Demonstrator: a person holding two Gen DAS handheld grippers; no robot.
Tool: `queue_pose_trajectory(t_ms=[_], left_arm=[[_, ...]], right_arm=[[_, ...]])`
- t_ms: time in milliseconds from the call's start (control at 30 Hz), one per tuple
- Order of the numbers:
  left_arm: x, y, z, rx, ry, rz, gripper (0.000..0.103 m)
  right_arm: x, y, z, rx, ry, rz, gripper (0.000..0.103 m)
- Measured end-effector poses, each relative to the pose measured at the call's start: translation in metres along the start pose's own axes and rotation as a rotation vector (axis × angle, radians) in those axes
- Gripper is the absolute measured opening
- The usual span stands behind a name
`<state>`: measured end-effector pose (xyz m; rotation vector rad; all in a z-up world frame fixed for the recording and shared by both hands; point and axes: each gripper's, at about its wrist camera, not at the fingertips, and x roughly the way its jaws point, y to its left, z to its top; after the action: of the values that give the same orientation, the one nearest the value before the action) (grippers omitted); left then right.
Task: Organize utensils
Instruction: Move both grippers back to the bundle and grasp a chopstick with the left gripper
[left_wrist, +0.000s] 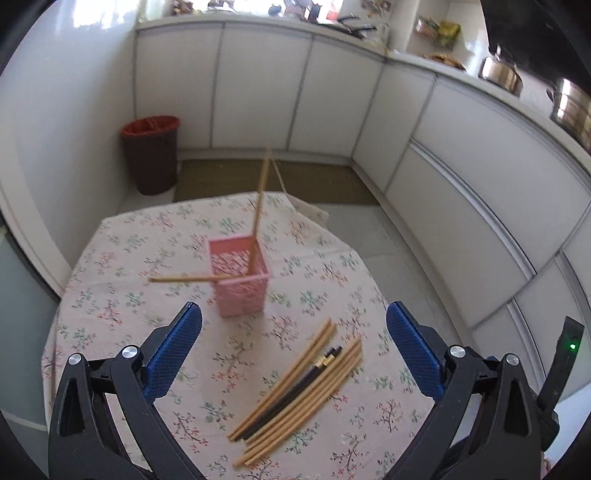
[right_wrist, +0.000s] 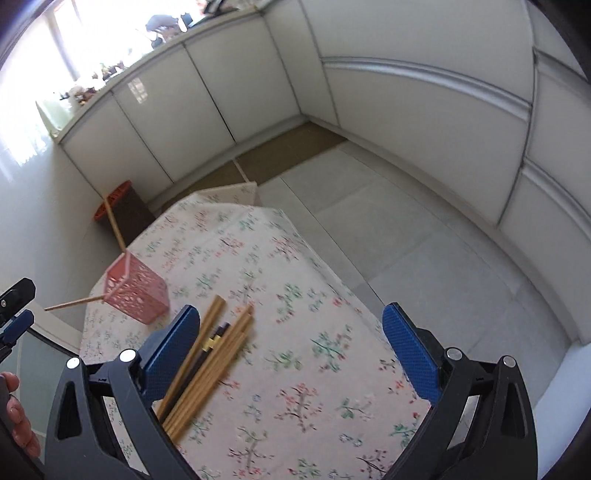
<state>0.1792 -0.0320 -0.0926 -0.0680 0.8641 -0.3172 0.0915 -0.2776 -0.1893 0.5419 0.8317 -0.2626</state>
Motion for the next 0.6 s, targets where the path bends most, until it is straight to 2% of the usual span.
queue_pose_trajectory(t_ms=[133,200,233,267,367,467,600], left_arm=[[0.071,-0.031,-0.008,0.058,0.250,-0.116,0.096],[0.107,-0.039,-0.011,0.070,0.342,-0.087,0.096],[0.124,-0.040,-0.011,0.066,0.372,-0.066,0.095],[0.136,-0.039,-0.012,0.063,0.394,-0.055,0.090],[0.178,-0.041,-0.015,0.081,0.480,-0.025,0.064],[0.209,-0.037,-0.018,0.103,0.510,0.062,0.062],[0.233,-0.021,-0.020,0.061,0.546,0.092,0.051]], right_arm=[[0.023,-0.031,-0.009,0.083,0.106,0.049,0.096],[0.032,-0.037,-0.014,0.089,0.134,0.070,0.096],[0.037,-0.037,-0.016,0.108,0.164,0.073,0.096],[0.041,-0.038,-0.017,0.128,0.190,0.116,0.096],[0.051,-0.035,-0.018,0.121,0.253,0.182,0.096],[0.060,-0.029,-0.022,0.122,0.305,0.227,0.096],[0.062,-0.027,-0.023,0.111,0.320,0.230,0.096]])
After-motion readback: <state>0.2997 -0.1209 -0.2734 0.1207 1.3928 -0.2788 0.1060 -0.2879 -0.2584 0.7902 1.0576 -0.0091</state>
